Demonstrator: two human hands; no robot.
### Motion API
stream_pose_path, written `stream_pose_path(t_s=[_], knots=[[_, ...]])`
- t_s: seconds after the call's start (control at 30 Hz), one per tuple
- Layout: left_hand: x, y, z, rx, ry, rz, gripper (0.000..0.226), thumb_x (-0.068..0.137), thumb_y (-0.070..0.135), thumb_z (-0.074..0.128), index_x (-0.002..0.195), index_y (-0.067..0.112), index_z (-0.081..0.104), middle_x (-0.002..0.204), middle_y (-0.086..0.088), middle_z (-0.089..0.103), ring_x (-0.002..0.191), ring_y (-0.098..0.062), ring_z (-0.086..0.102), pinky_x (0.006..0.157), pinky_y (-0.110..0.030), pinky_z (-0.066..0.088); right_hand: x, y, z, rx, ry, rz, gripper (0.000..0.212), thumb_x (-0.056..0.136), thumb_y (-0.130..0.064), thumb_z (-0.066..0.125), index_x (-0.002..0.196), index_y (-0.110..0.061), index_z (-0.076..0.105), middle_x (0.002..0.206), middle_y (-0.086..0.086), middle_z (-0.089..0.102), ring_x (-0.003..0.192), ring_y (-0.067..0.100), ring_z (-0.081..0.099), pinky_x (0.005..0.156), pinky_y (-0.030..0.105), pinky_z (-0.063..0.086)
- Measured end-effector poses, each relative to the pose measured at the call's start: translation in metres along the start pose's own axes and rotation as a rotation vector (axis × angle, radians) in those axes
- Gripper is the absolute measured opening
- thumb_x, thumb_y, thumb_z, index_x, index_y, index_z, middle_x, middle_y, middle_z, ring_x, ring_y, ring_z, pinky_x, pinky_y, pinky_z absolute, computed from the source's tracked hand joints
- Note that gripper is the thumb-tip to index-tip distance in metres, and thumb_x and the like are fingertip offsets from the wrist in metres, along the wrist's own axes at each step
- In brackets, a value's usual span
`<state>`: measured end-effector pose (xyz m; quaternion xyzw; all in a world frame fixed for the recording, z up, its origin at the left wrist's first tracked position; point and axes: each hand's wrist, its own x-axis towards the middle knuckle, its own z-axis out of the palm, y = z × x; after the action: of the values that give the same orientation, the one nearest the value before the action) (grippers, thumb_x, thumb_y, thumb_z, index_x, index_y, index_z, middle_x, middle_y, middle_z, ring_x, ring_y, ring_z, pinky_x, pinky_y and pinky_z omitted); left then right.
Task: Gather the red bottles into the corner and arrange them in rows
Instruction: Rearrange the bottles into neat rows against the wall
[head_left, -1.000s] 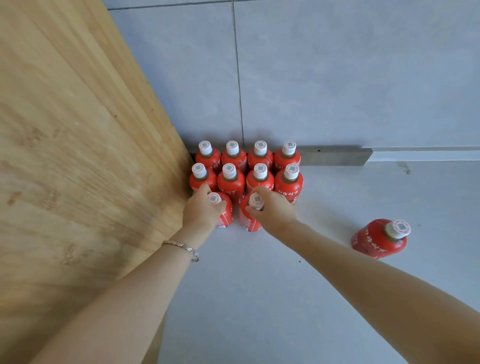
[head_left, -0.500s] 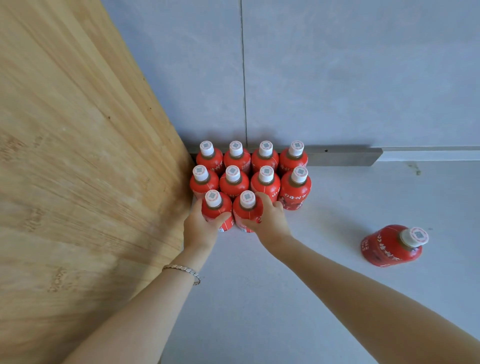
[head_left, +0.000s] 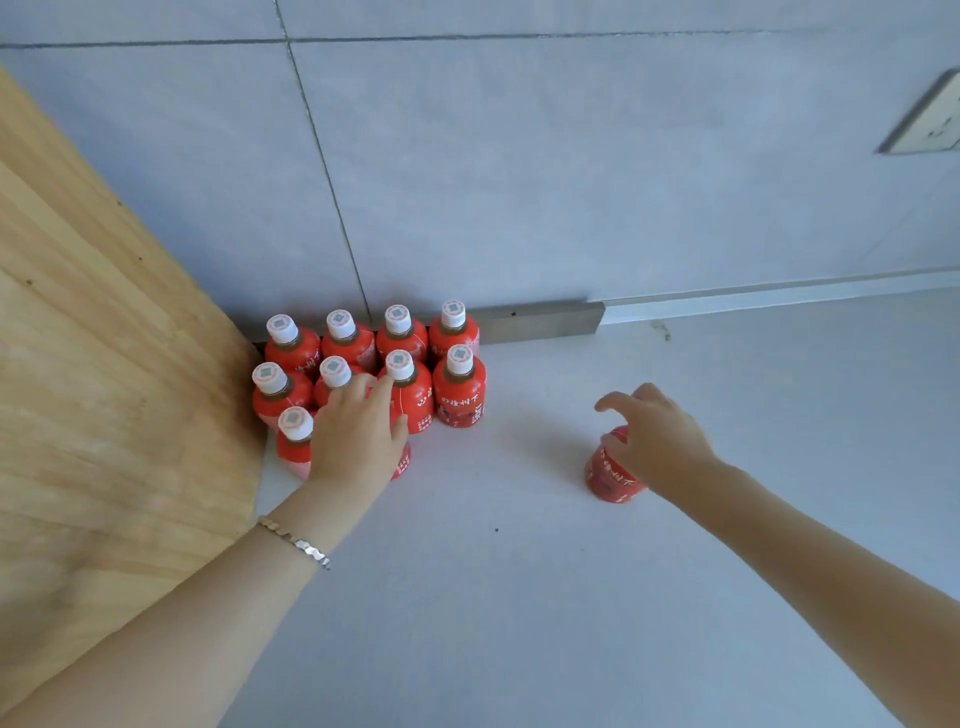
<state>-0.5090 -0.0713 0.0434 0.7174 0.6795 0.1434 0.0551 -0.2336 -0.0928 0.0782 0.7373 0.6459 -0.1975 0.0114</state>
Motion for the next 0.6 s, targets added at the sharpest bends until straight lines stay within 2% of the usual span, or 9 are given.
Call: stream_pose_path(t_s=[0.07,0.13,0.2,0.27,0.37,0.5,0.6], knots=[[0.003,-0.002,0.001,0.032,-0.089,-0.094,0.029,0.088,0.016,0.057,0.116,0.007,0.06,0.114,-0.018,0.061,0.104,-0.041,0.055,0.086,-0.049,0.049,0.001,0.021,0.001,-0.046,-0.028,0.069,0.039,0.091,-0.028,0.051,0.129,-0.032,0.05,0.122,0.006,0.047,0.117,0.027,0.051,0.092,0.036,0.045],[0.003,-0.007,0.003,0.024,-0.147,-0.126,0.027,0.091,0.013,0.053,0.117,0.007,0.06,0.116,-0.018,0.059,0.102,-0.042,0.053,0.09,-0.049,0.046,0.002,0.032,0.008,-0.016,-0.115,0.114,0.038,0.091,-0.029,0.051,0.128,-0.029,0.048,0.11,0.006,0.048,0.108,0.03,0.055,0.08,0.034,0.046],[0.003,-0.01,0.005,-0.01,-0.156,-0.133,0.028,0.09,0.011,0.055,0.118,0.008,0.06,0.116,-0.018,0.059,0.102,-0.041,0.054,0.092,-0.048,0.045,0.003,0.033,0.015,0.069,-0.136,0.116,0.036,0.091,-0.028,0.052,0.126,-0.023,0.048,0.108,0.01,0.054,0.096,0.03,0.056,0.071,0.03,0.041],[0.005,-0.013,0.006,-0.089,-0.146,-0.157,0.031,0.088,0.011,0.059,0.118,0.007,0.06,0.116,-0.018,0.061,0.105,-0.039,0.056,0.093,-0.047,0.046,0.002,0.022,0.02,0.109,-0.132,0.066,0.034,0.09,-0.03,0.054,0.123,-0.021,0.05,0.113,0.01,0.058,0.093,0.028,0.055,0.07,0.028,0.041],[0.006,-0.015,0.005,-0.177,-0.125,-0.191,0.033,0.086,0.011,0.063,0.119,0.007,0.061,0.116,-0.016,0.065,0.11,-0.035,0.058,0.096,-0.043,0.047,0.0,-0.012,0.031,0.163,-0.16,-0.033,0.034,0.089,-0.031,0.056,0.121,-0.022,0.051,0.115,0.008,0.059,0.1,0.028,0.058,0.075,0.03,0.045],[0.004,-0.015,0.007,-0.196,-0.105,-0.189,0.032,0.085,0.011,0.063,0.117,0.006,0.062,0.114,-0.017,0.066,0.108,-0.036,0.059,0.094,-0.045,0.049,0.01,-0.069,0.049,0.313,-0.221,-0.118,0.033,0.089,-0.029,0.056,0.12,-0.019,0.051,0.113,0.011,0.061,0.095,0.029,0.06,0.069,0.03,0.045],[0.004,-0.014,0.007,-0.19,-0.091,-0.188,0.034,0.087,0.011,0.062,0.12,0.007,0.06,0.117,-0.017,0.065,0.108,-0.036,0.059,0.094,-0.045,0.049,0.023,-0.11,0.059,0.415,-0.158,-0.143,0.031,0.089,-0.026,0.056,0.118,-0.016,0.052,0.112,0.013,0.062,0.088,0.026,0.055,0.071,0.03,0.043]])
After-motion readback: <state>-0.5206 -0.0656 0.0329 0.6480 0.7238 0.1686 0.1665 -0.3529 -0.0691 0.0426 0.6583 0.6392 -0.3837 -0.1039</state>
